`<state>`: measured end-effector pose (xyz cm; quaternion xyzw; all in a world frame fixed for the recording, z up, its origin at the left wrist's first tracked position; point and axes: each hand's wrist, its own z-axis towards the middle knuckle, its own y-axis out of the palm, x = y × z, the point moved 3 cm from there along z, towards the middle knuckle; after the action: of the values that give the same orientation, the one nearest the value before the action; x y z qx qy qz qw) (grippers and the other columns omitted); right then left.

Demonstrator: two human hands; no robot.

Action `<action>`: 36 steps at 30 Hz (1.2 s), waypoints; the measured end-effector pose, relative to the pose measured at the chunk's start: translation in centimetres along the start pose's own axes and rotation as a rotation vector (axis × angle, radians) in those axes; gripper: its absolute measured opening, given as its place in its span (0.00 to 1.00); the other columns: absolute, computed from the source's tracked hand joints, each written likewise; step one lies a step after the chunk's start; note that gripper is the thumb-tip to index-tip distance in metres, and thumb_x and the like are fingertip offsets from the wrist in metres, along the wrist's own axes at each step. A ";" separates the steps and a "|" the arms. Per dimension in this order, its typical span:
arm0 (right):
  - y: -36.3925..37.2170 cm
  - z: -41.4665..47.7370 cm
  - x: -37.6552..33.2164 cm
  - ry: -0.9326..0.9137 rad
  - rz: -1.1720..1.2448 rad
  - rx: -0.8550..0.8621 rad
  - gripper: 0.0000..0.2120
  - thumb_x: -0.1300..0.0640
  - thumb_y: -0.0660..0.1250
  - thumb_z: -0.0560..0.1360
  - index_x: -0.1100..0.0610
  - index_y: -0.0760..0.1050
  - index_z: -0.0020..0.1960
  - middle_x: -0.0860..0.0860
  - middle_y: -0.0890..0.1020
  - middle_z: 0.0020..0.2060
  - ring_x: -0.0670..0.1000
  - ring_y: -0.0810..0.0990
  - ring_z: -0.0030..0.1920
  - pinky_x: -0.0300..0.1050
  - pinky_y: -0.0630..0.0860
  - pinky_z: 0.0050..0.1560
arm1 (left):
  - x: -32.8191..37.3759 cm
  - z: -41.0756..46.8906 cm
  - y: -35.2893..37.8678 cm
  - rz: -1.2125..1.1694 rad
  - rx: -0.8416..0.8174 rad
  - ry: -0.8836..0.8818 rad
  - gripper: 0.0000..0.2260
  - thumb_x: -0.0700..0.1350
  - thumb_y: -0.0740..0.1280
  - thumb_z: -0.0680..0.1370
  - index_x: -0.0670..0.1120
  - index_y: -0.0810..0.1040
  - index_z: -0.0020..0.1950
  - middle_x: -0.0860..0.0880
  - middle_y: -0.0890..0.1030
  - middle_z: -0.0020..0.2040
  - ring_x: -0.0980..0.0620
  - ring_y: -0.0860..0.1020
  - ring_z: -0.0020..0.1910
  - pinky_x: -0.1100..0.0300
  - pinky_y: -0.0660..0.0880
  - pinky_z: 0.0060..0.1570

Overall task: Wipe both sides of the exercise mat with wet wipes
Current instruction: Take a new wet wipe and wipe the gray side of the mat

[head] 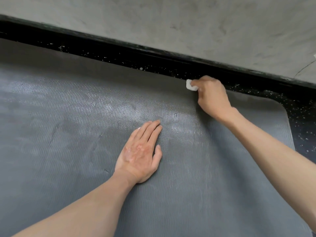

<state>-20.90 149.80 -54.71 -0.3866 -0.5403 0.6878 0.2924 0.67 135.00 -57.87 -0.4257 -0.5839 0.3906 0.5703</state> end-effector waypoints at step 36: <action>-1.1 -12.2 -1.6 0.006 0.028 0.029 0.16 0.73 0.60 0.67 0.61 0.80 0.48 0.57 0.79 0.44 0.61 0.74 0.38 0.46 0.69 0.36 | -0.1 0.0 0.1 -0.038 0.056 0.021 0.25 0.50 0.54 0.79 0.42 0.66 0.74 0.47 0.66 0.75 0.49 0.61 0.75 0.52 0.57 0.75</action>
<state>-9.73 155.09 -54.75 -0.3919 -0.5242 0.6983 0.2899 0.71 134.93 -57.99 -0.4023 -0.5748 0.3915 0.5954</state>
